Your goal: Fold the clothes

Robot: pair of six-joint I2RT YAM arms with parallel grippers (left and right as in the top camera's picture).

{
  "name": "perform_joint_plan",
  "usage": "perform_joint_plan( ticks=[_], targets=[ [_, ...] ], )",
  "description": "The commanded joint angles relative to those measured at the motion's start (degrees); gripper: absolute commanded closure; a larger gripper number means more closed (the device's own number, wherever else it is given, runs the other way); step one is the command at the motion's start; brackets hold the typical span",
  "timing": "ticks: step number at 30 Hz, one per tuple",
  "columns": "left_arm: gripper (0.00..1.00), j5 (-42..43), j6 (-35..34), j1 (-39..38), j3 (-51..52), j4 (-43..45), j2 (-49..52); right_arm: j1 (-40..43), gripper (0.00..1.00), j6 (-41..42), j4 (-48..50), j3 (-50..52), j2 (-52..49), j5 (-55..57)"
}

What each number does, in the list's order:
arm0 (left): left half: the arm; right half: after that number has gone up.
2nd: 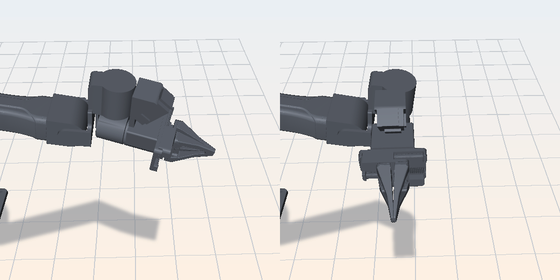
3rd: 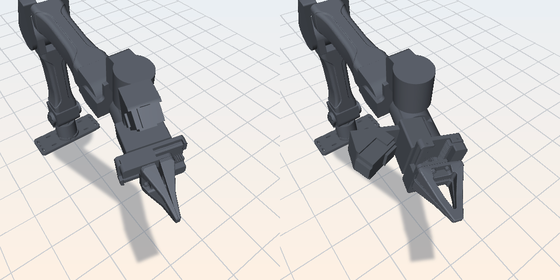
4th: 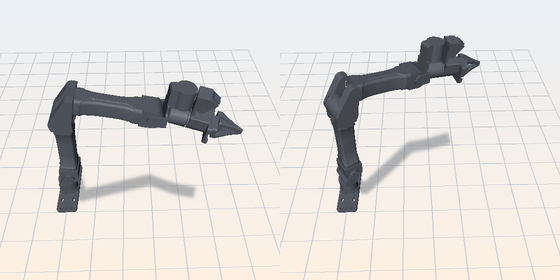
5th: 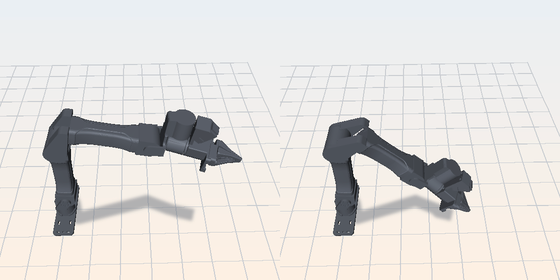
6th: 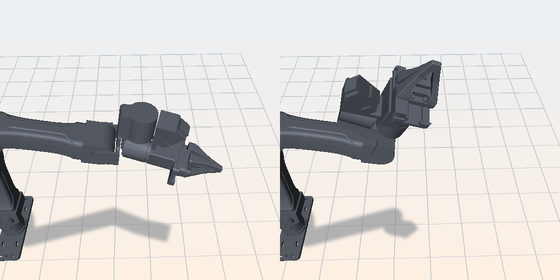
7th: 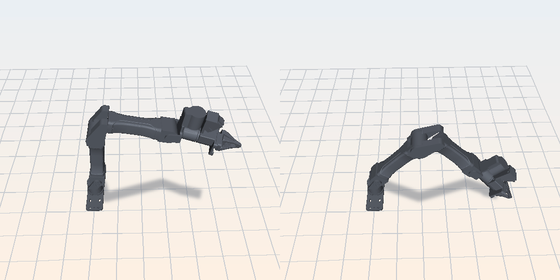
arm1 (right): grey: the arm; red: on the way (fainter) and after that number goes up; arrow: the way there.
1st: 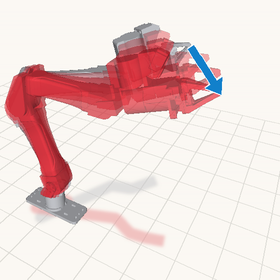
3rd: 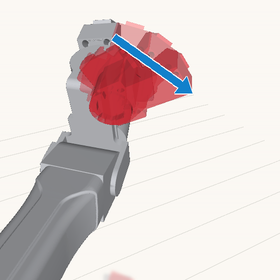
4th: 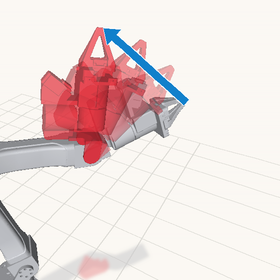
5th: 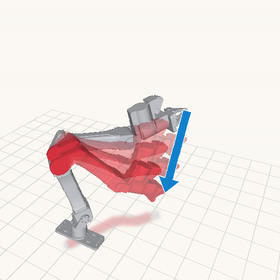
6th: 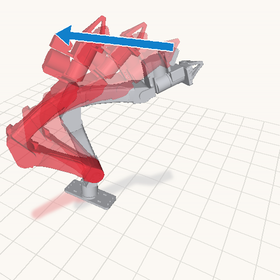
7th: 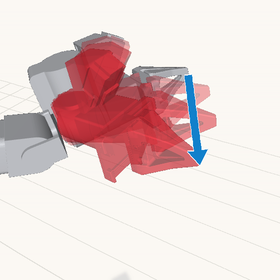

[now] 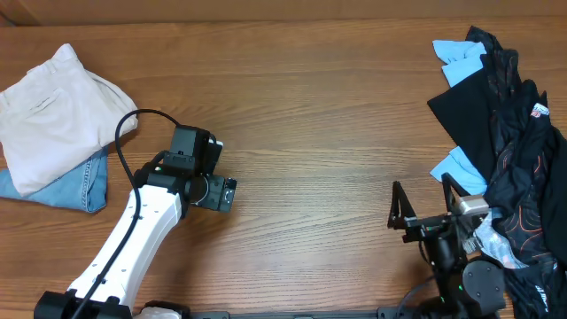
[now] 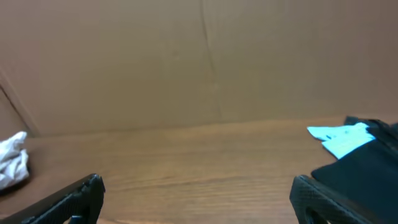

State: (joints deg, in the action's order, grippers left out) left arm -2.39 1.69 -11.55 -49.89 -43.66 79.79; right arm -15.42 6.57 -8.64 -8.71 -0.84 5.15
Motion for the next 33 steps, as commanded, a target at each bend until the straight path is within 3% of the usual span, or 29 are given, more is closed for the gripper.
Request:
perform_joint_plan(
  ticks=[1, 3, 12, 24, 33],
  targets=[
    [0.00, -0.4, 1.1, 0.0, 0.3, 0.2, 0.2, 0.2, 0.00, -2.6, 4.9, 5.2, 0.6, -0.3],
    [0.00, -0.4, 1.1, 0.0, 0.3, 0.2, 0.3, 0.2, 0.00, -2.6, 8.4, 8.4, 0.6, -0.3],
    [0.00, -0.4, 1.1, 0.0, 0.3, 0.2, 0.3, 1.5, 0.00, -9.6, 4.5, 8.2, 0.7, 2.5],
    [0.00, -0.4, 1.1, 0.0, 0.3, 0.2, 0.3, 8.4, 0.00, -9.6, 4.5, 8.3, 0.7, 2.1],
    [0.00, -0.4, 1.1, 0.0, 0.3, 0.2, 0.3, 8.8, 0.00, -9.6, 4.5, 8.2, 0.7, 2.1]
  ],
)
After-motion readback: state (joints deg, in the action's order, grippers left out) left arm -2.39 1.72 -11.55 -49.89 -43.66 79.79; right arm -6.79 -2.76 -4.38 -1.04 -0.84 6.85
